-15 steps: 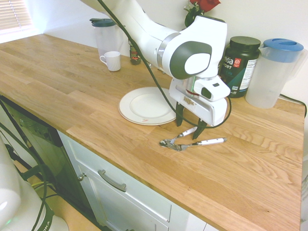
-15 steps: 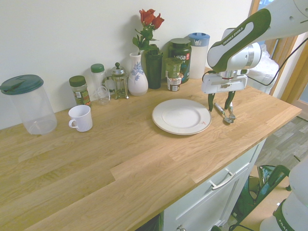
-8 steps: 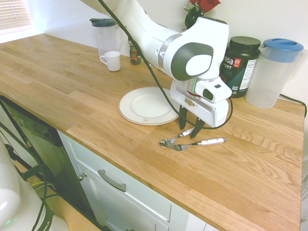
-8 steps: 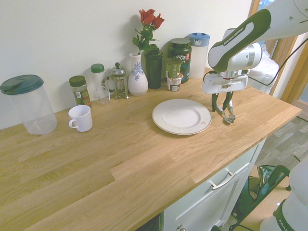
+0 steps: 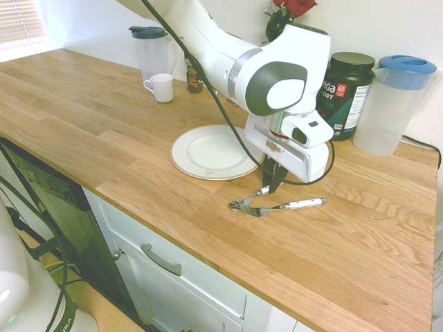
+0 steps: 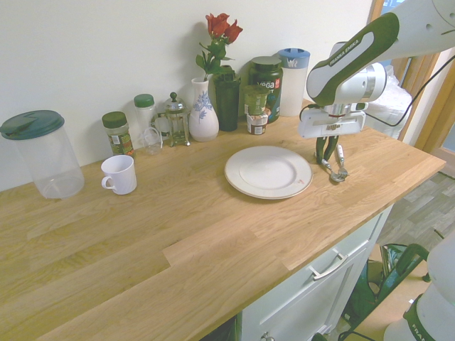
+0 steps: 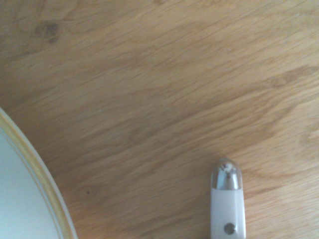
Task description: Put the spoon into the plate
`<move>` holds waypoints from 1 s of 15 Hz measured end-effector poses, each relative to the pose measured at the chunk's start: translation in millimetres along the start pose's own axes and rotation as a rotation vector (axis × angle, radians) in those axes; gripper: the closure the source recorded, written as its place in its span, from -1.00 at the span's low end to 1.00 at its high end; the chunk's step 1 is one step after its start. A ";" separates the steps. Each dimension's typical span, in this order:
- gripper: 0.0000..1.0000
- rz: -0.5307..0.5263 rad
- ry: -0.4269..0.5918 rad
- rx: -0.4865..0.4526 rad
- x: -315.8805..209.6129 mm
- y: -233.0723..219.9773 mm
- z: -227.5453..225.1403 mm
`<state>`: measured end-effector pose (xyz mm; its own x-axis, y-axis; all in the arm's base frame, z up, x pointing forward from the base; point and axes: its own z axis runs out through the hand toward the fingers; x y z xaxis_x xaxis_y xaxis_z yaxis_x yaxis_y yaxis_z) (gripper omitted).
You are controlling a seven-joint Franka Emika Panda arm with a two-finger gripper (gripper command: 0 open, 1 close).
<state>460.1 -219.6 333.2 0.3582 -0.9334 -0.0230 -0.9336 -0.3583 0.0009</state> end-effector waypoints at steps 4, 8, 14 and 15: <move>1.00 0.000 0.000 0.000 -0.1 0.1 -0.2; 1.00 -0.007 -0.002 0.000 -2.1 -2.4 -2.4; 1.00 -0.029 0.001 0.034 -1.2 -12.9 -61.5; 1.00 -0.043 0.004 0.042 -5.5 -19.0 -73.4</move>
<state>476.5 -209.2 406.7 0.3979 -0.9173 -0.0179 -0.9169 -0.3969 -0.0425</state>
